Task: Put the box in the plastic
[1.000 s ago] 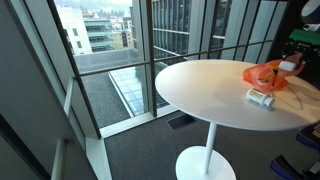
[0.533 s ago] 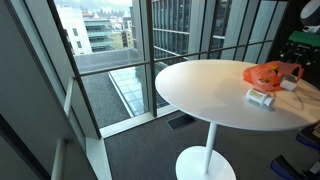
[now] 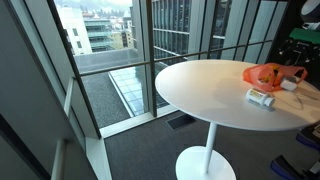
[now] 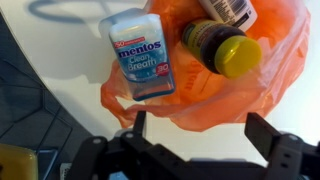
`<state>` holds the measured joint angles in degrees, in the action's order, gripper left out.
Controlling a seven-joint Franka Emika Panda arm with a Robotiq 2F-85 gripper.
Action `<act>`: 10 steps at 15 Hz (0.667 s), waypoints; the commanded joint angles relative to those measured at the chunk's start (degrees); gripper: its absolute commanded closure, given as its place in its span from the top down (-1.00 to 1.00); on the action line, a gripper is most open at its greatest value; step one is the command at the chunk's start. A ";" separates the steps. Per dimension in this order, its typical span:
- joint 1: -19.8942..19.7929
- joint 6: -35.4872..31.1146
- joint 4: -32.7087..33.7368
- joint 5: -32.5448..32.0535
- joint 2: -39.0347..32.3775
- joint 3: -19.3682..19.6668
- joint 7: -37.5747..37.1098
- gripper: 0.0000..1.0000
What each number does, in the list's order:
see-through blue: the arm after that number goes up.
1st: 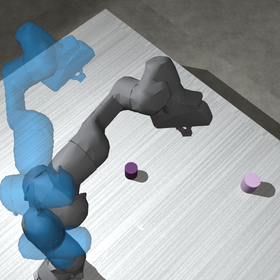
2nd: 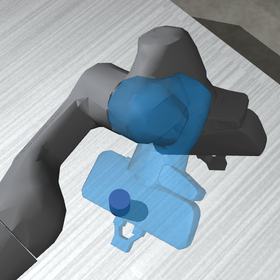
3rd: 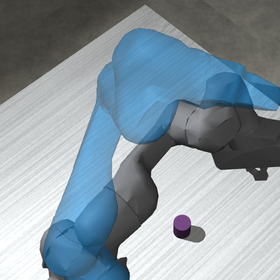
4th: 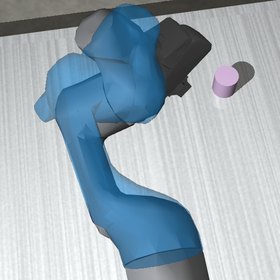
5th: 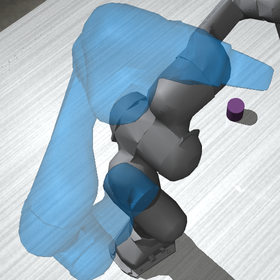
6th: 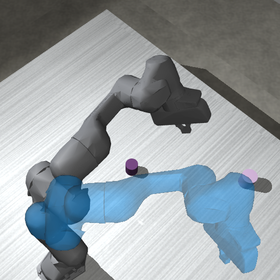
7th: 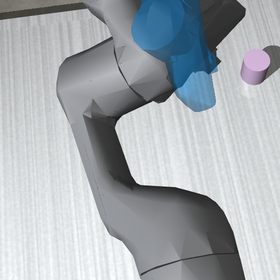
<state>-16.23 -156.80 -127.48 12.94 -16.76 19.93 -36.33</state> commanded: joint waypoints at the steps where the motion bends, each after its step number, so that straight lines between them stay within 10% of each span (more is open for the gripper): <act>1: -0.07 1.22 -3.19 0.54 5.14 -0.30 4.76 1.00; 10: -1.27 7.63 -10.65 -3.19 12.34 1.94 11.25 1.00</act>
<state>-16.60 -151.92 -135.63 12.16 -7.89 20.97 -27.14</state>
